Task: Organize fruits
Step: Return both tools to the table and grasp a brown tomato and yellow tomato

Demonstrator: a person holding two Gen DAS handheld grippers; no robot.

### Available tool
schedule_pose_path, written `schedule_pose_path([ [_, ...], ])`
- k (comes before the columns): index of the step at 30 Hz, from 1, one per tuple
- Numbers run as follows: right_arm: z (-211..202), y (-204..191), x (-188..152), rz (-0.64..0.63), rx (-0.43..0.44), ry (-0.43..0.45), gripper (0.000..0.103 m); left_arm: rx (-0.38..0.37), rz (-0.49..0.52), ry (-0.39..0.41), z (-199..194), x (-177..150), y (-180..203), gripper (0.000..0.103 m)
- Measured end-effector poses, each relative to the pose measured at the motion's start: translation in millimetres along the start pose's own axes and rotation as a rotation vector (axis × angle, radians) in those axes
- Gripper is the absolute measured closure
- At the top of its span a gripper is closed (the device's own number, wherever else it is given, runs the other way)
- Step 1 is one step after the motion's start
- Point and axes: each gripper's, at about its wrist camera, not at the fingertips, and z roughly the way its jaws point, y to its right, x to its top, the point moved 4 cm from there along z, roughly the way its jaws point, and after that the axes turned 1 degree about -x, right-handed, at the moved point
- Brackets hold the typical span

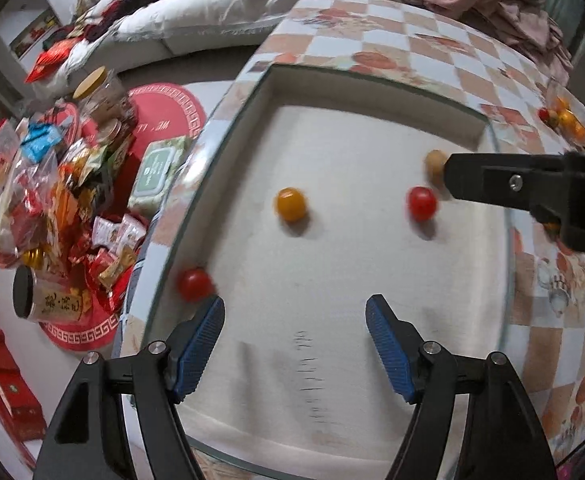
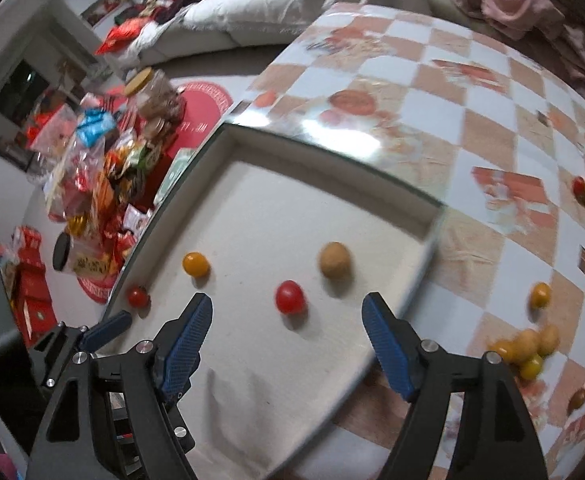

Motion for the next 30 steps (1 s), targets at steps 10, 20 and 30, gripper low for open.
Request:
schedule_pose_path([
  [10, -52, 86, -33, 0.176, -0.075, 0.049, 0.023, -0.071, 0.137, 0.042, -25, 19, 75, 0.029],
  [20, -98, 178, -117, 0.368, -0.195, 0.040, 0.023, -0.169, 0.309, 0.038, -38, 12, 170, 0.029],
  [30, -135, 238, -238, 0.553, -0.324, -0.013, 0.023, -0.269, 0.464, 0.023, -36, 2, 279, 0.029],
])
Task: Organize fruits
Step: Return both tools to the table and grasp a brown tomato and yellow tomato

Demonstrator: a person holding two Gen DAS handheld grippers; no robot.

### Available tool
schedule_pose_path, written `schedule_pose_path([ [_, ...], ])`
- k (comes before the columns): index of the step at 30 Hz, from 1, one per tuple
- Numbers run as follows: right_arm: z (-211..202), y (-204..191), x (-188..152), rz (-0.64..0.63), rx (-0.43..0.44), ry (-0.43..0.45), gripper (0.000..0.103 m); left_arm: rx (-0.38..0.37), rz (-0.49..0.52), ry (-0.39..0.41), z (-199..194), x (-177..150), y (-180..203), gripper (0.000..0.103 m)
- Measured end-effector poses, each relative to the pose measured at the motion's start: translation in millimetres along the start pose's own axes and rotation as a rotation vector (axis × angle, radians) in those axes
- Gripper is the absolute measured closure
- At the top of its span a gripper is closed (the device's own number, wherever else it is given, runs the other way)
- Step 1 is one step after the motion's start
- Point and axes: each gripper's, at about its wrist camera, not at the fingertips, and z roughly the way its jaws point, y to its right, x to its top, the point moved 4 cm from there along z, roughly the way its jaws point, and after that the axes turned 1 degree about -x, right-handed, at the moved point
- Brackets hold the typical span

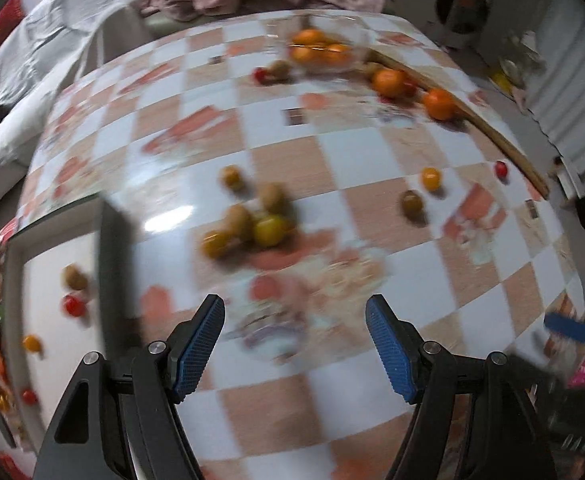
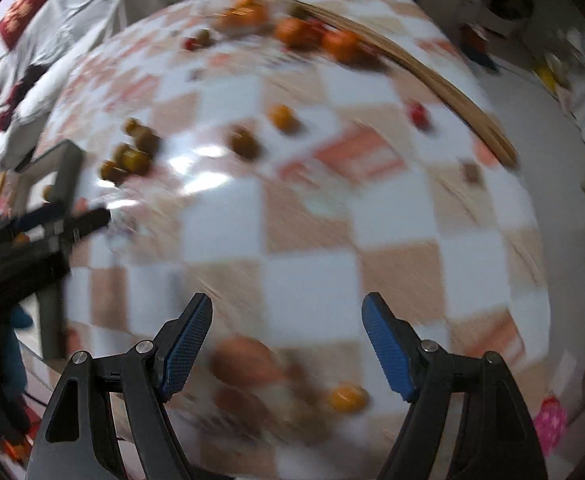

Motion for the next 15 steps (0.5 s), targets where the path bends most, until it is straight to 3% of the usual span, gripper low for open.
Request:
schedule_pose_path([
  [6, 4, 32, -31, 0.059, -0.013, -0.024, 0.023, -0.028, 0.040, -0.011, 24, 24, 37, 0.029],
  [15, 10, 30, -52, 0.035, -0.018, -0.022, 0.023, -0.025, 0.059, -0.024, 49, 45, 61, 0.029],
])
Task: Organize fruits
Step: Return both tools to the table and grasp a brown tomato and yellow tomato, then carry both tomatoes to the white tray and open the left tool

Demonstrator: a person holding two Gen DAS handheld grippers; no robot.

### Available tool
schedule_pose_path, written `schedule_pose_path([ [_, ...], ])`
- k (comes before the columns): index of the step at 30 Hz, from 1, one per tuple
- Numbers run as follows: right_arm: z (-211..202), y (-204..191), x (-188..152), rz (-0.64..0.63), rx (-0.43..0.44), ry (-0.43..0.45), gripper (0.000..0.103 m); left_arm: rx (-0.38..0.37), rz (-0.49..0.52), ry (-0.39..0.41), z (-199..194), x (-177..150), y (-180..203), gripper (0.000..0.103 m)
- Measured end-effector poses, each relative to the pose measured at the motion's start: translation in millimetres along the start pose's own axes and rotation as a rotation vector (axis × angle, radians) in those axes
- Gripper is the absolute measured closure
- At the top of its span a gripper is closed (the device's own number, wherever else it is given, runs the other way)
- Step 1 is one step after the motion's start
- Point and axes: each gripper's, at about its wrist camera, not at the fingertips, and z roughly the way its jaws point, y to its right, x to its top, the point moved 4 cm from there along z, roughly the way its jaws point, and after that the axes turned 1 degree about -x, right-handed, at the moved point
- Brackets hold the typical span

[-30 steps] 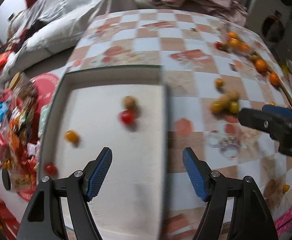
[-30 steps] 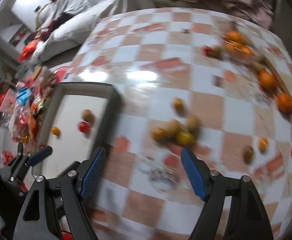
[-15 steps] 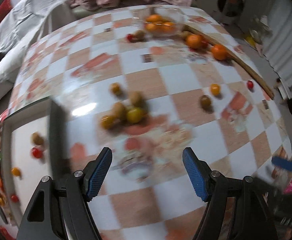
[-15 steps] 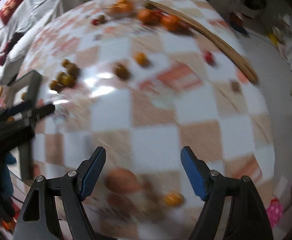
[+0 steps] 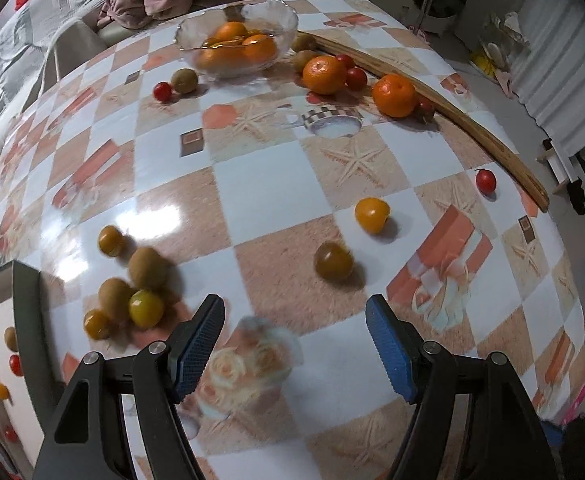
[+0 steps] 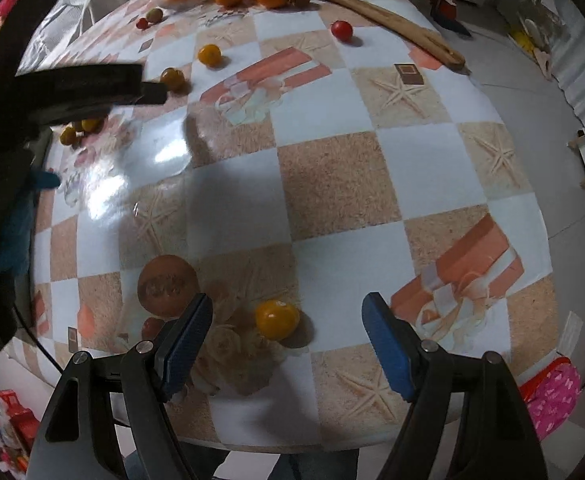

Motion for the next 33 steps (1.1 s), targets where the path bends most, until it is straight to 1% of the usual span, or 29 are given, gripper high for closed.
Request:
schedule_pose_path([
  [3, 2, -3, -6, -0.020, -0.002, -0.005, 0.030, 0.003, 0.016, -0.001, 7, 5, 6, 0.029],
  [7, 1, -6, -11, -0.062, -0.029, 0.004, 0.031, 0.012, 0.033, -0.010, 16, 11, 13, 0.029],
  [9, 0, -7, -13, -0.078, -0.044, 0.007, 0.033, 0.008, 0.029, -0.013, 19, 13, 14, 0.029],
  [11, 2, -11, -13, -0.091, -0.061, 0.008, 0.038, 0.009, 0.026, -0.008, 20, 16, 15, 0.030],
  [12, 2, -12, -13, -0.098, -0.070, 0.008, 0.040, 0.006, 0.025, -0.008, 20, 17, 16, 0.035],
  [13, 1, -12, -15, -0.108, -0.080, 0.009, 0.044, 0.006, 0.025, -0.005, 20, 18, 16, 0.037],
  [14, 0, -13, -16, -0.119, -0.092, 0.010, 0.051, 0.006, 0.027, -0.004, 20, 20, 17, 0.043],
  [15, 0, -14, -17, -0.132, -0.100, 0.013, 0.055, 0.007, 0.028, -0.002, 19, 20, 17, 0.049],
  [16, -1, -15, -18, -0.144, -0.098, 0.014, 0.062, 0.010, 0.028, 0.000, 19, 21, 17, 0.053],
  [17, -1, -18, -18, -0.159, -0.095, 0.013, 0.067, 0.009, 0.025, 0.002, 18, 21, 17, 0.061],
  [18, -1, -20, -19, -0.169, -0.091, 0.011, 0.070, 0.008, 0.024, 0.003, 18, 22, 17, 0.069],
  [19, -2, -22, -19, -0.174, -0.083, 0.008, 0.075, -0.002, 0.022, 0.003, 17, 21, 17, 0.071],
  [20, -2, -22, -19, -0.171, -0.076, 0.005, 0.077, -0.019, 0.019, 0.002, 16, 21, 17, 0.078],
  [21, -3, -22, -18, -0.158, -0.060, 0.004, 0.078, -0.038, 0.019, 0.001, 16, 21, 17, 0.080],
  [23, -4, -18, -16, -0.113, -0.008, 0.000, 0.079, -0.047, 0.024, -0.004, 14, 18, 17, 0.080],
  [27, -11, -6, -9, -0.059, 0.026, 0.001, 0.079, -0.079, 0.004, -0.009, 2, 8, 8, 0.080],
  [28, -10, 0, 0, -0.048, 0.033, 0.004, 0.079, -0.085, -0.002, -0.009, -1, 5, 5, 0.080],
  [33, -19, 6, 9, 0.002, 0.075, 0.015, 0.079, -0.094, -0.028, -0.002, -22, -12, -10, 0.080],
])
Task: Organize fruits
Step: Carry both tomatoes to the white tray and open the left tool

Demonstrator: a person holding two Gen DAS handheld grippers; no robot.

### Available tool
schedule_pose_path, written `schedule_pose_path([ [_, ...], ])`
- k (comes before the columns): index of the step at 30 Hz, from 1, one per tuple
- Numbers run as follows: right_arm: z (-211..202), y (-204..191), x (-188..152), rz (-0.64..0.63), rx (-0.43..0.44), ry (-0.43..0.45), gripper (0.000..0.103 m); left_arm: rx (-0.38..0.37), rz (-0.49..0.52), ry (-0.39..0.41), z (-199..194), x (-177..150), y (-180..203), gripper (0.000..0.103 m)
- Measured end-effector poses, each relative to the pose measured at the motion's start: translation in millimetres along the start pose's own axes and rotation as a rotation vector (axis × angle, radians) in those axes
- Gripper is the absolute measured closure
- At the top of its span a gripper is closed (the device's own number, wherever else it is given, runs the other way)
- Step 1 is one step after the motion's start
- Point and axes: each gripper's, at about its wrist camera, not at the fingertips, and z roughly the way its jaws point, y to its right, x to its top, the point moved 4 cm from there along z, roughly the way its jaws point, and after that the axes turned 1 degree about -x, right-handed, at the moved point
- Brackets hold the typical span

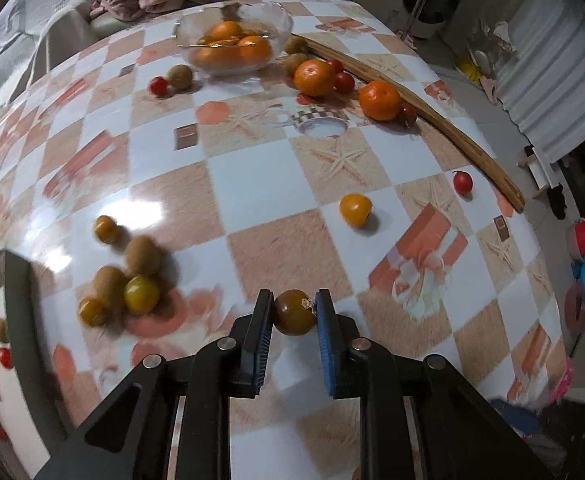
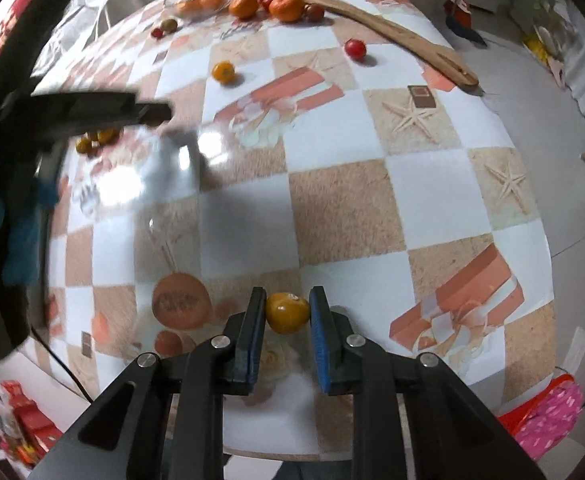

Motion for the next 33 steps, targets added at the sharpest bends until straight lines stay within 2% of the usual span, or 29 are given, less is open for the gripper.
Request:
schedule_pose_path([
  [7, -2, -6, 22, 0.016, 0.042, 0.004, 0.079, 0.004, -0.048, 0.018, -27, -22, -24, 0.080],
  [15, 3, -42, 44, -0.051, 0.064, 0.004, 0.079, 0.026, -0.141, 0.043, -54, -42, -63, 0.080],
  [23, 5, -98, 63, -0.176, 0.103, 0.007, 0.079, 0.075, -0.247, 0.079, -80, -63, -112, 0.080],
  [33, 12, -191, 81, -0.369, 0.172, 0.000, 0.079, 0.160, -0.420, 0.121, -111, -107, -183, 0.080],
])
